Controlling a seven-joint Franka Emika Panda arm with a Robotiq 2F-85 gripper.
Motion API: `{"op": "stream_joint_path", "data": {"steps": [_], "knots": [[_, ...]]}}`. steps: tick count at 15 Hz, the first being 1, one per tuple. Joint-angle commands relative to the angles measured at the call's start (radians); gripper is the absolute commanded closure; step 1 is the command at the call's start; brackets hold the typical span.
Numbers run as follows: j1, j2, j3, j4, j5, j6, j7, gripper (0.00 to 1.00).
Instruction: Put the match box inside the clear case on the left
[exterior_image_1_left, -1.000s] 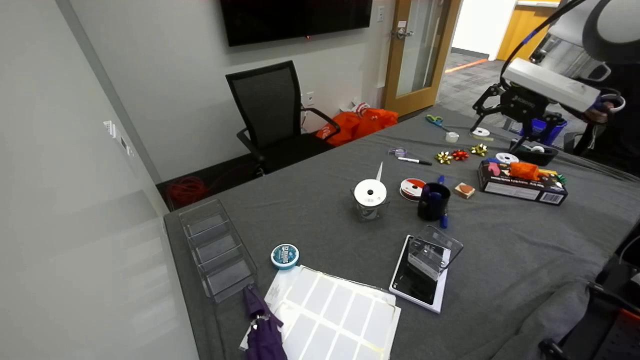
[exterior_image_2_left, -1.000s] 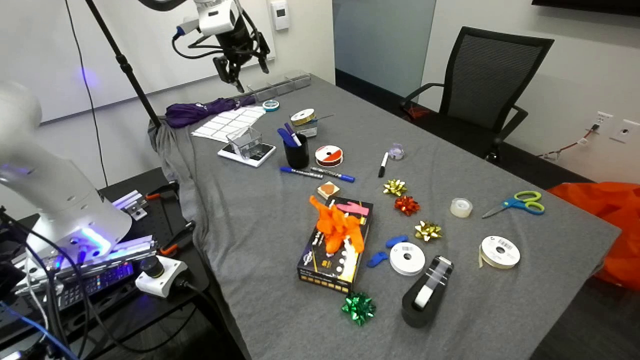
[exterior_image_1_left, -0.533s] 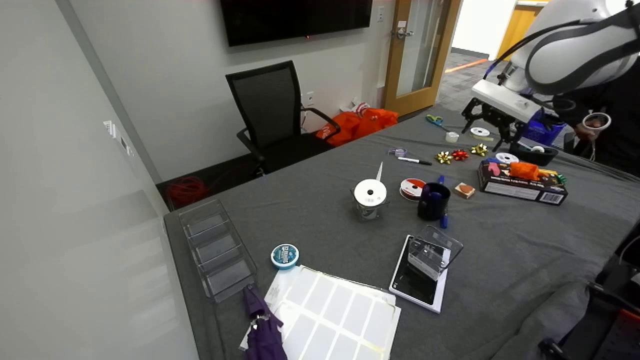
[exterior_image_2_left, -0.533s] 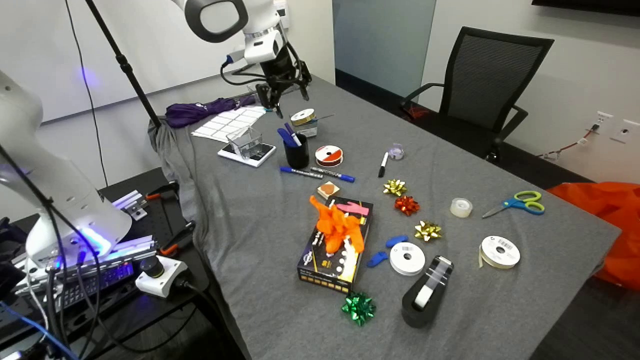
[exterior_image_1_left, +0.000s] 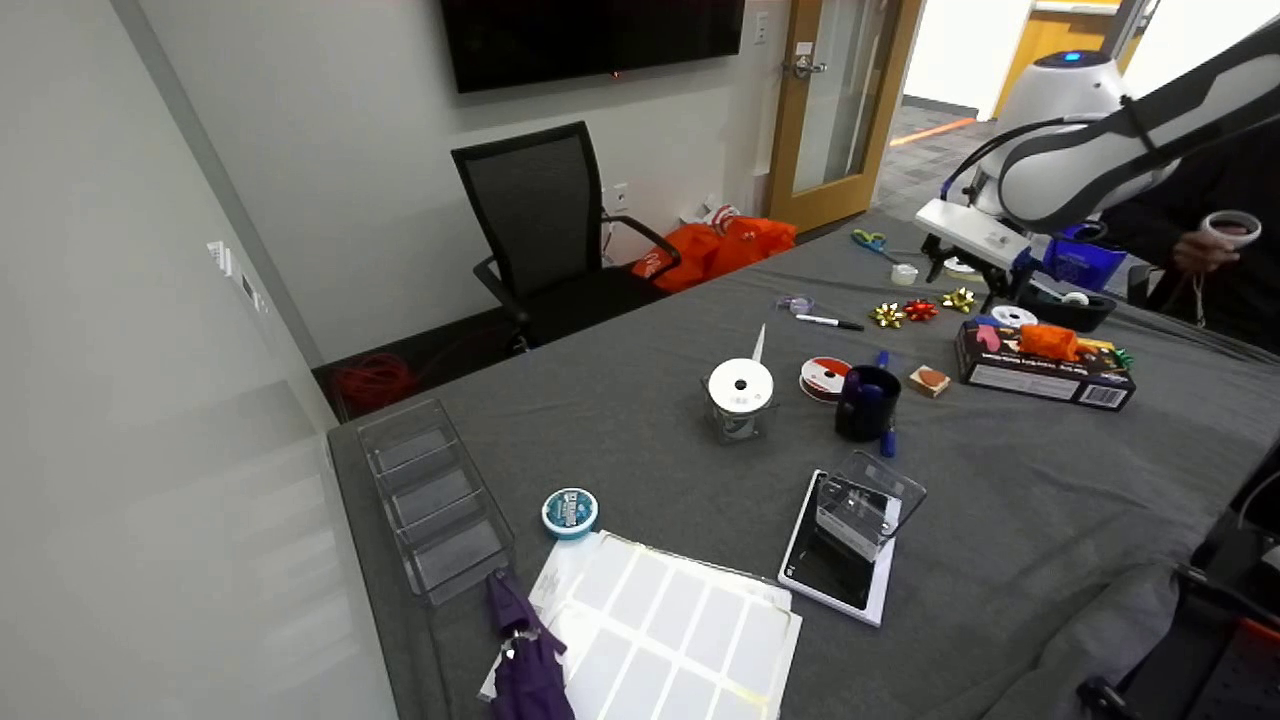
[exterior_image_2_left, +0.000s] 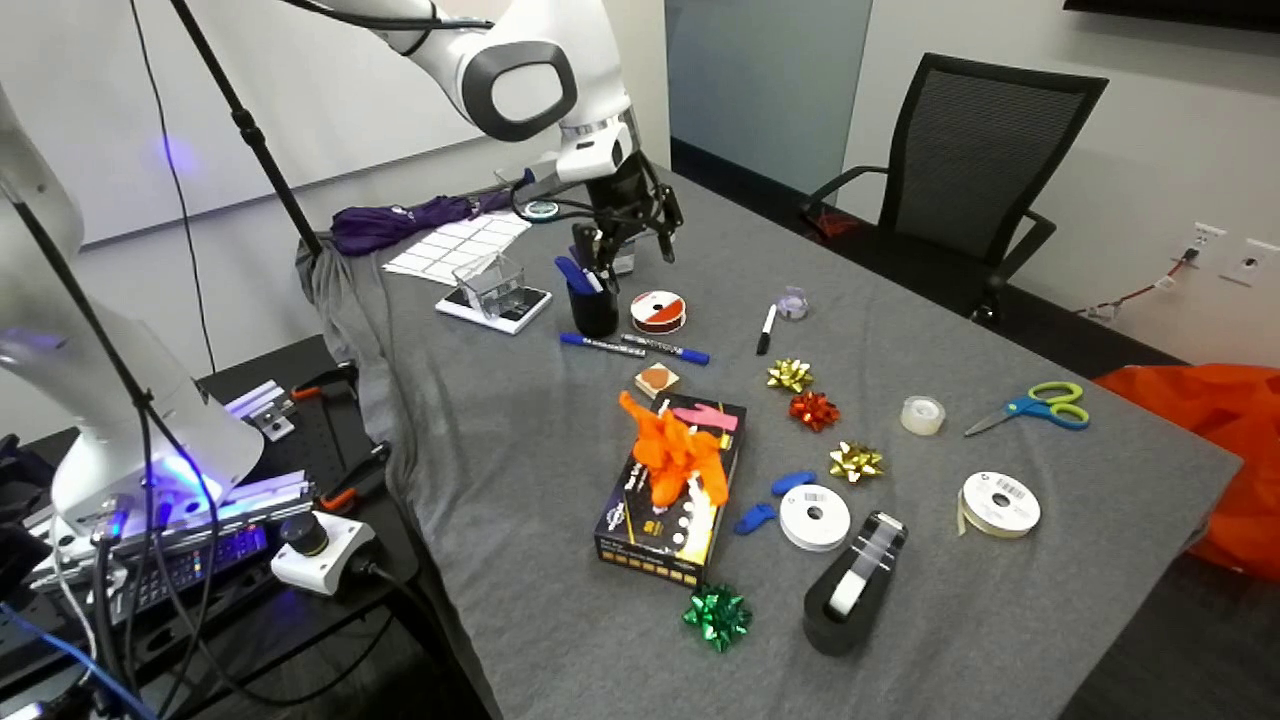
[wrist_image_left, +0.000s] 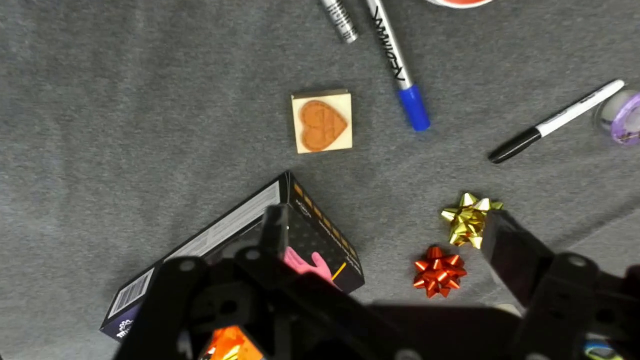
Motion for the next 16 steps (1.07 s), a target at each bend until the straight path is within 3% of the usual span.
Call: {"op": "stream_joint_path", "data": {"steps": [1,6,12,16], "knots": [[0.024,0.004,-0.026,0.002,0.014,-0.001,-0.011,0.00],[0.031,-0.002,-0.025,0.002,0.013,-0.001,-0.010,0.00],[-0.020,0.067,-0.008,0.054,0.137,-0.060,-0.196,0.00],[-0.026,0.145,-0.015,0.110,0.197,-0.094,-0.236,0.00]]}}
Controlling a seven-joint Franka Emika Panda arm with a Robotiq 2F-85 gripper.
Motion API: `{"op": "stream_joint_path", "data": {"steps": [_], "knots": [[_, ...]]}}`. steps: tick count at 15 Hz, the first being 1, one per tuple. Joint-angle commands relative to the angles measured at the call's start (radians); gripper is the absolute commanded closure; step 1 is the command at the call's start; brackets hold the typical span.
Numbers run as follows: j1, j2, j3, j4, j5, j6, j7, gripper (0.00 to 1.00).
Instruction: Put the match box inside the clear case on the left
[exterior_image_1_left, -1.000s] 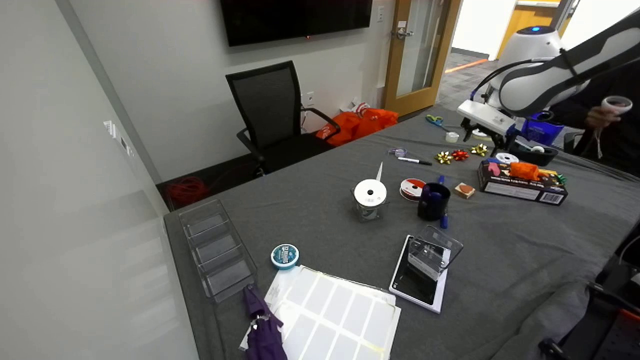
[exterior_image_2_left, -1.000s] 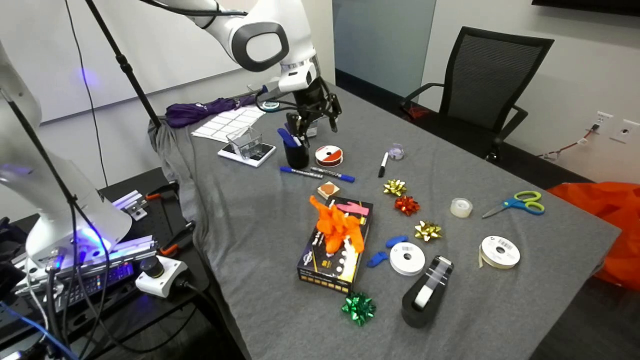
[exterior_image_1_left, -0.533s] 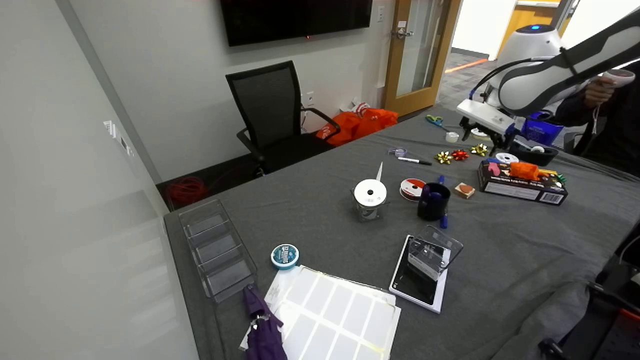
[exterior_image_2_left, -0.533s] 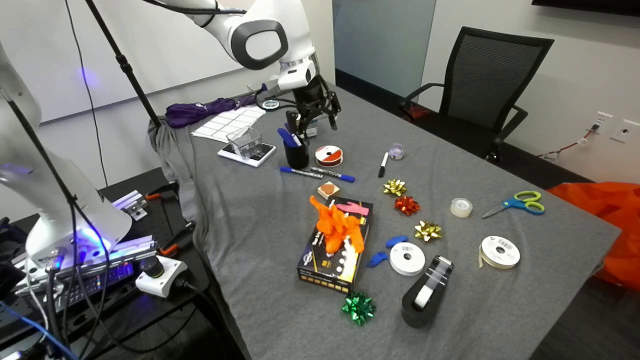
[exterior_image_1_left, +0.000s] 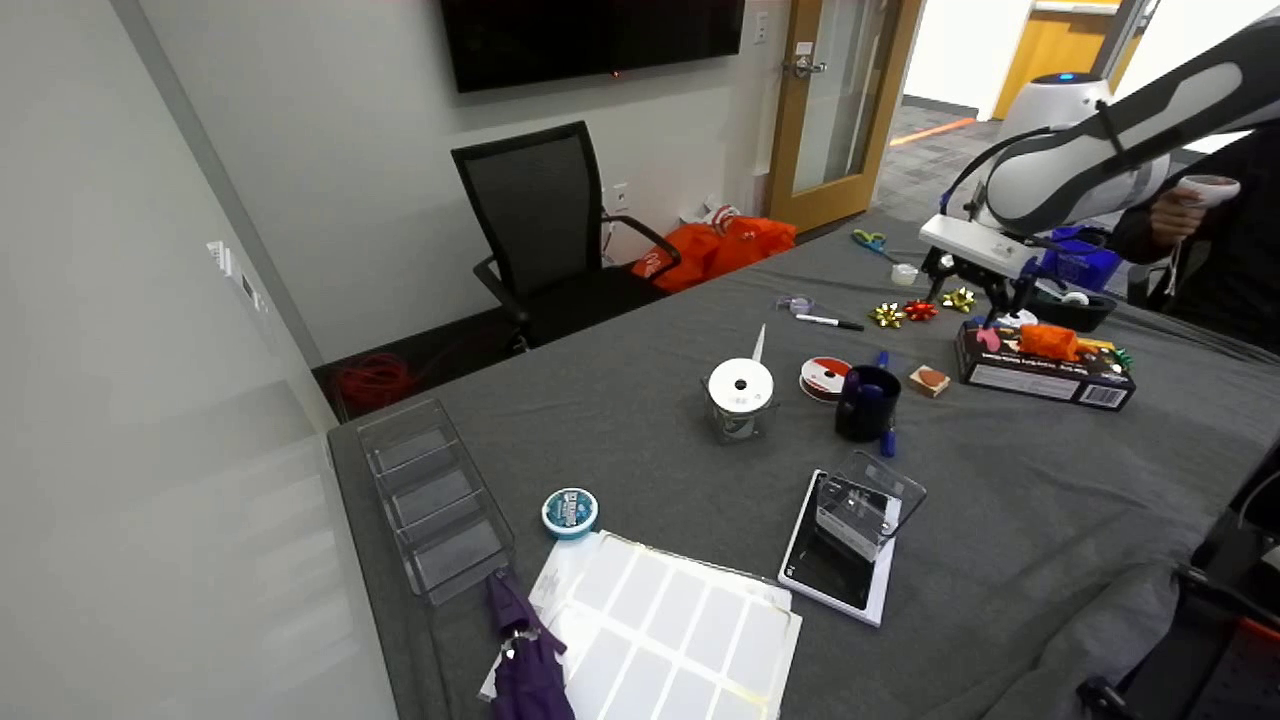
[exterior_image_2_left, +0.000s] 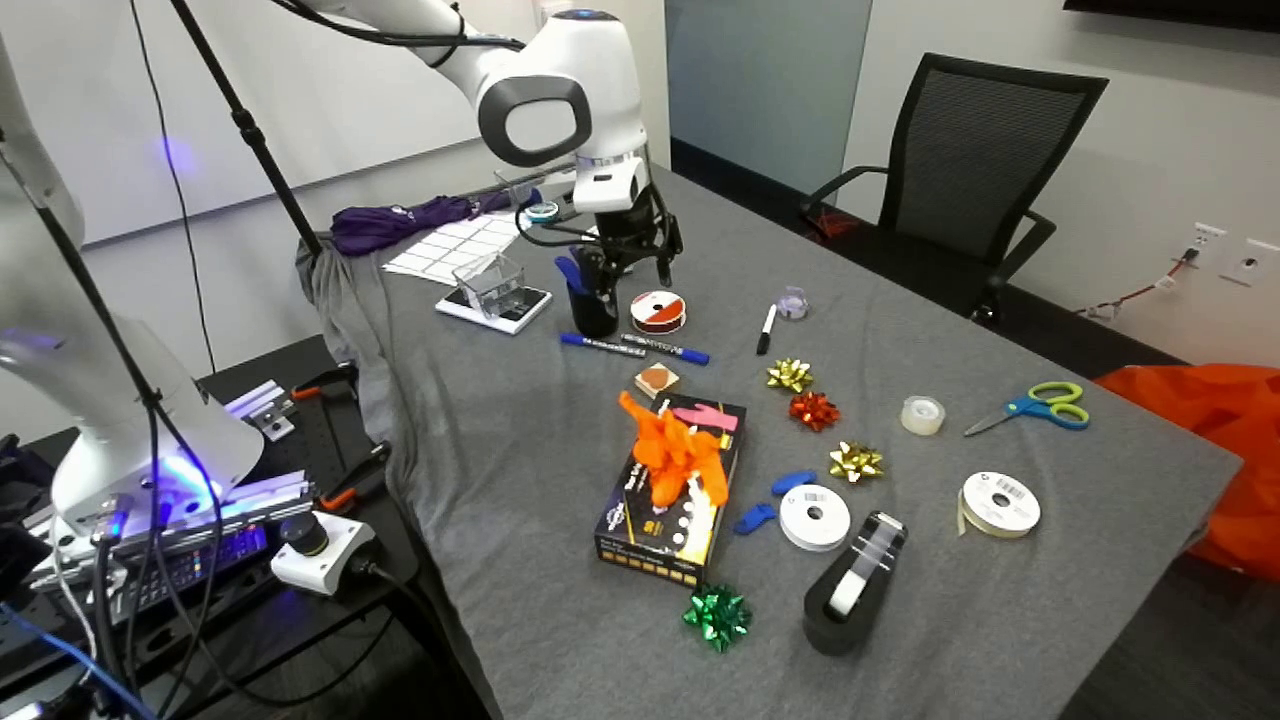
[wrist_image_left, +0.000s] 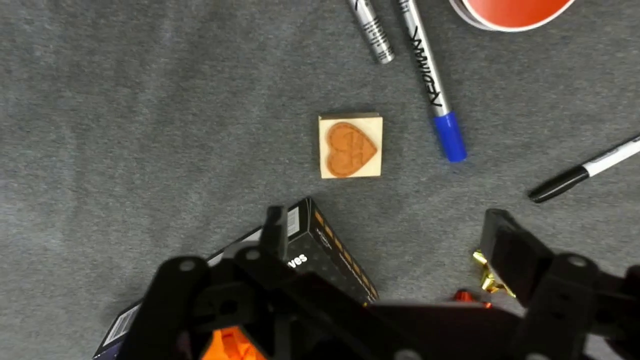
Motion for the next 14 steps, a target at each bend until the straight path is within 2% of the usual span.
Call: {"op": "stream_joint_path", "data": {"steps": [1,14], "knots": [[-0.011,0.093,-0.003,0.087,0.059,-0.054,-0.063,0.00],[-0.076,0.335,-0.009,0.248,0.171,-0.018,-0.240,0.00]]}}
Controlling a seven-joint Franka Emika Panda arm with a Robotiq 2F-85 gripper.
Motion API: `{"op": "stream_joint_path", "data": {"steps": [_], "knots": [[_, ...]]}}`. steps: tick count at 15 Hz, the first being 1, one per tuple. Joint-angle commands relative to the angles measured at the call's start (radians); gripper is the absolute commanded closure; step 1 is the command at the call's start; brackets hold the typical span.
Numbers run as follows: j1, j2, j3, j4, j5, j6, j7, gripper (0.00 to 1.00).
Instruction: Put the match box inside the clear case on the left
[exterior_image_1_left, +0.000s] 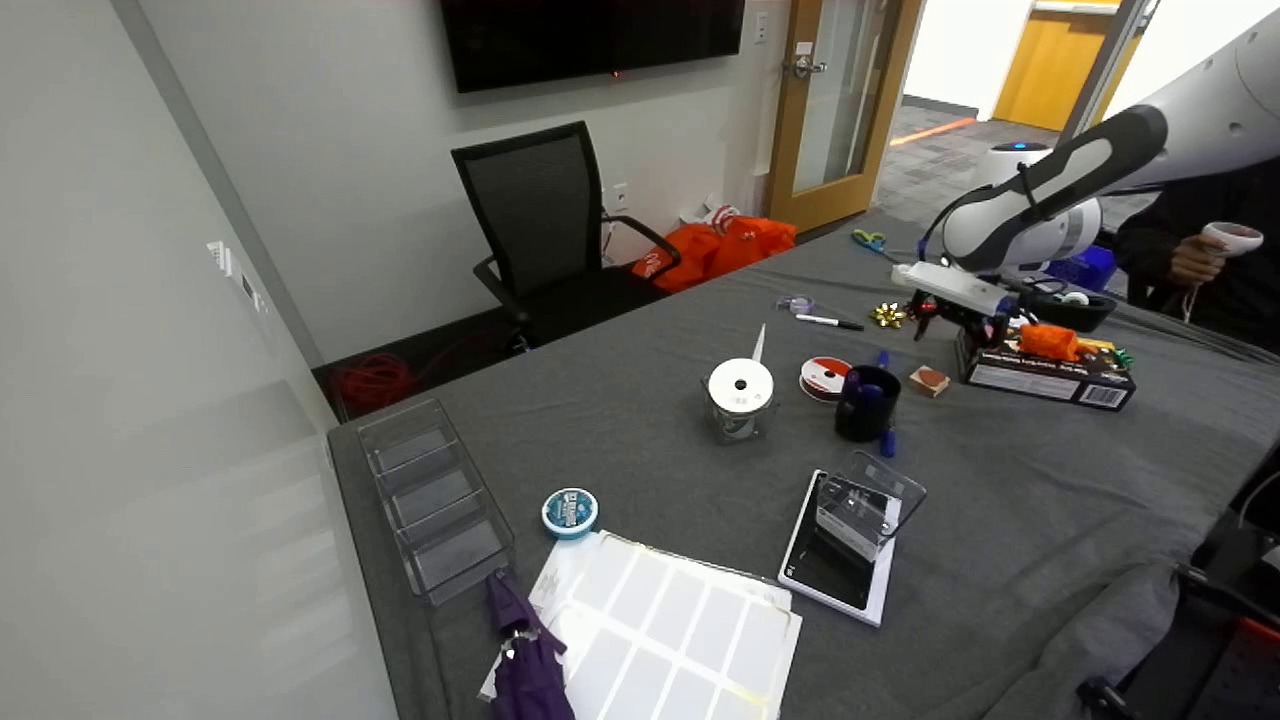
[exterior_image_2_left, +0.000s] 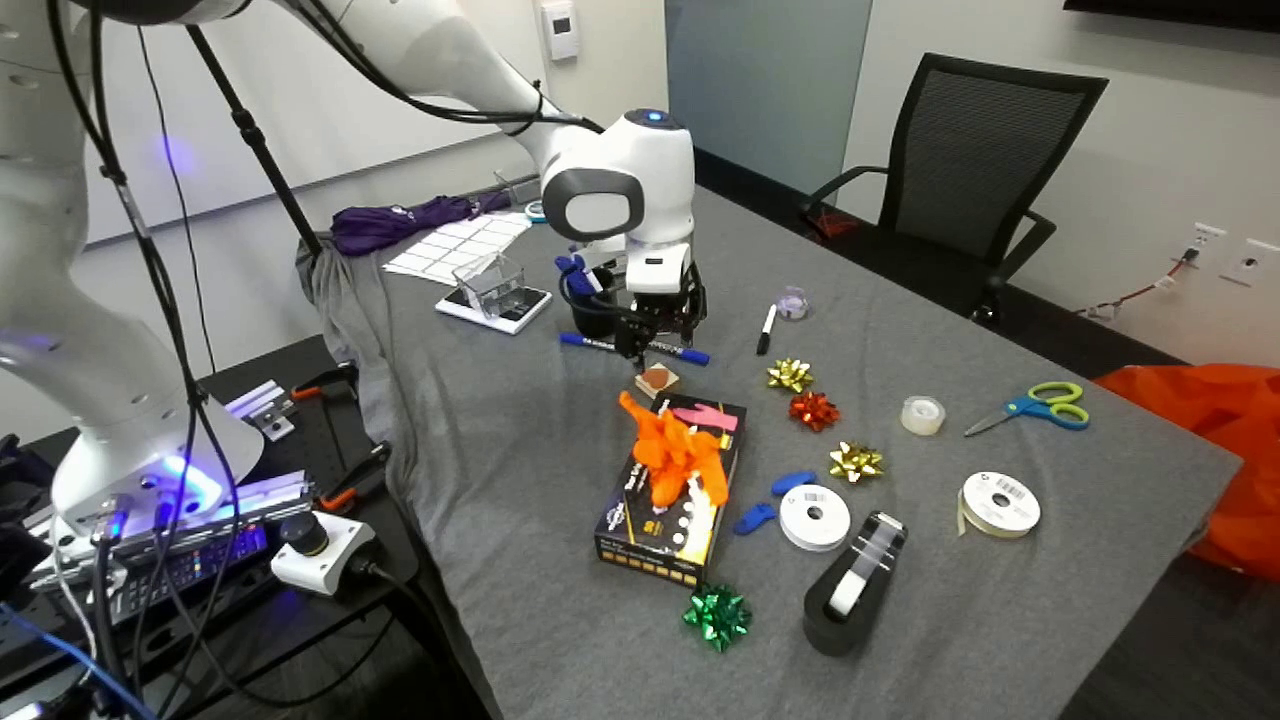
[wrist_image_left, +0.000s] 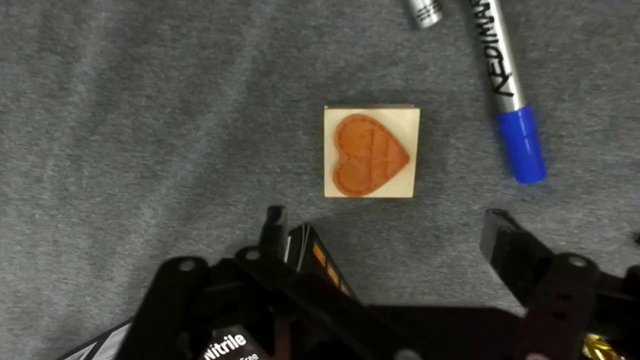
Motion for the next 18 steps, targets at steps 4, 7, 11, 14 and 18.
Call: {"op": "stream_joint_path", "data": {"steps": [4,7,11,14,18], "knots": [[-0.045,0.081,0.007,0.053,0.069,0.009,-0.125,0.00],[-0.045,0.086,0.014,0.036,0.102,0.027,-0.164,0.00],[-0.040,0.096,0.024,0.041,0.147,0.031,-0.186,0.00],[-0.036,0.106,0.025,0.045,0.159,0.034,-0.191,0.25],[-0.031,0.104,0.020,0.042,0.159,0.027,-0.188,0.49]]}}
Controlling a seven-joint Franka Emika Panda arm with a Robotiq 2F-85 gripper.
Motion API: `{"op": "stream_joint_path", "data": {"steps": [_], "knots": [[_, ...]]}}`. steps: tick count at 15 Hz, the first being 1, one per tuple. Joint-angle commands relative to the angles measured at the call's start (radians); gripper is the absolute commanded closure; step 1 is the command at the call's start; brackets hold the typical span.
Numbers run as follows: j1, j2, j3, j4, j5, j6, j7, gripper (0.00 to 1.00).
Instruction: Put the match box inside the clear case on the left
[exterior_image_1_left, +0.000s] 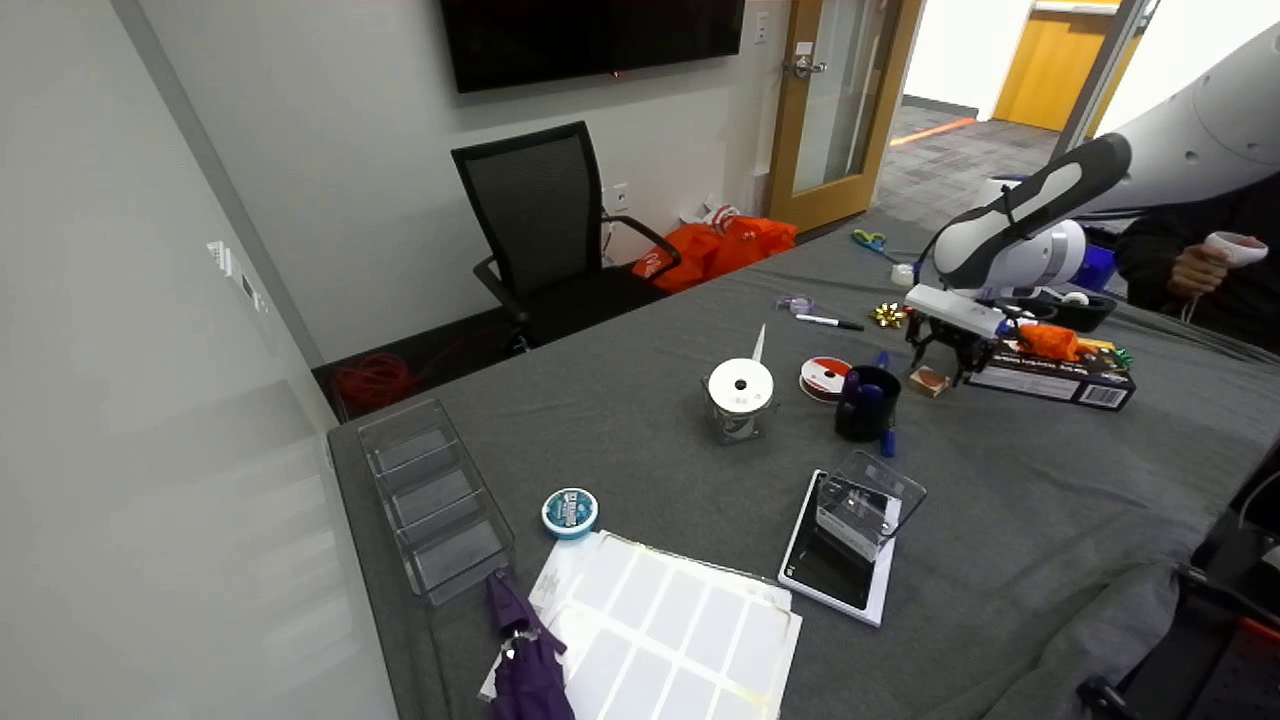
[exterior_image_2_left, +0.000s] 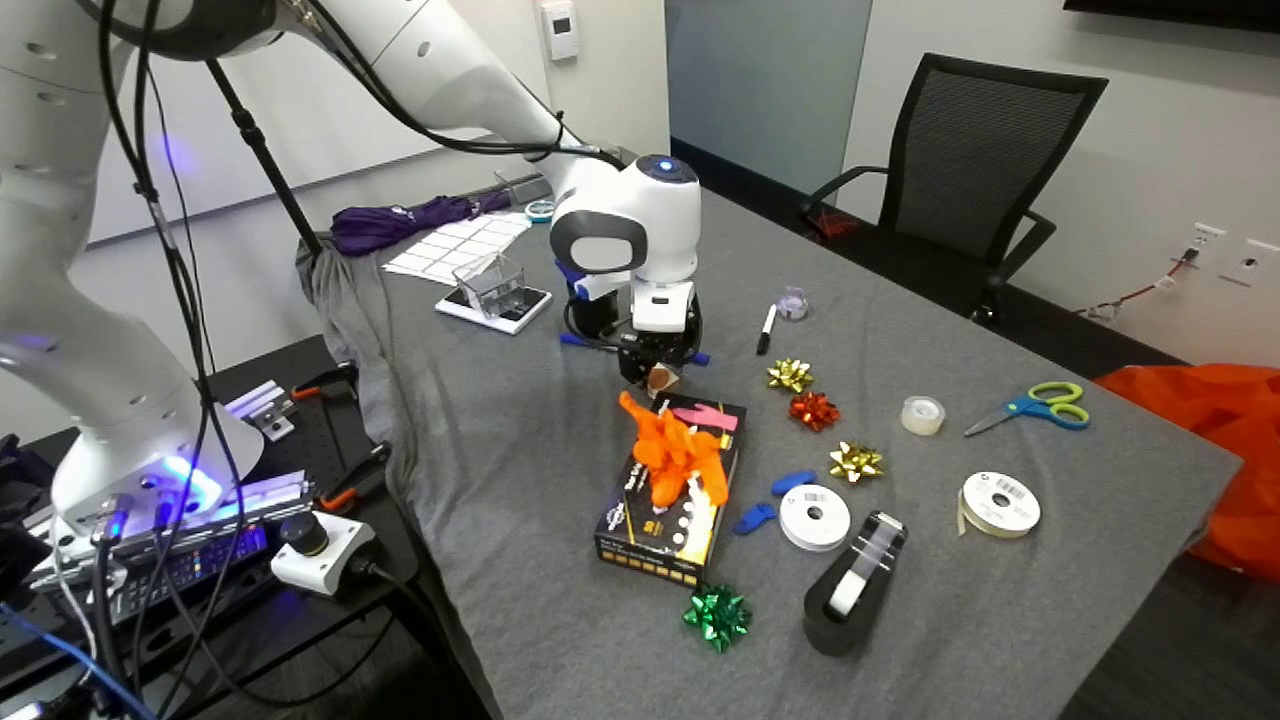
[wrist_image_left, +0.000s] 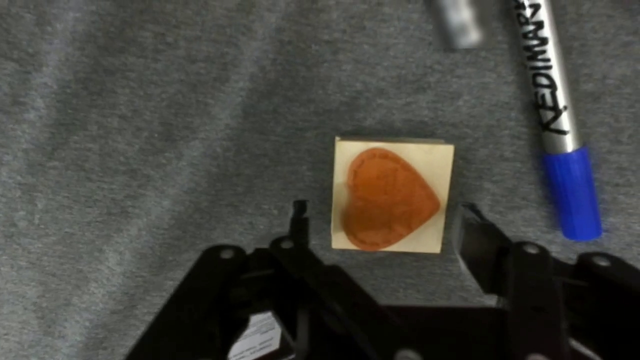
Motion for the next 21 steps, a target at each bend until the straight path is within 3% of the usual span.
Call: {"op": "stream_joint_path", "data": {"steps": [1,4,11,14,21], "knots": [[-0.002,0.011,0.001,0.006,0.029,0.013,-0.033,0.55],[-0.001,0.011,-0.001,0.010,0.029,0.014,-0.029,0.73],[-0.002,0.001,-0.006,0.012,0.030,0.002,-0.024,0.94],[-0.003,-0.007,-0.008,0.008,0.030,-0.001,-0.024,1.00],[0.002,-0.014,-0.013,0.003,0.025,-0.013,-0.019,1.00]]}}
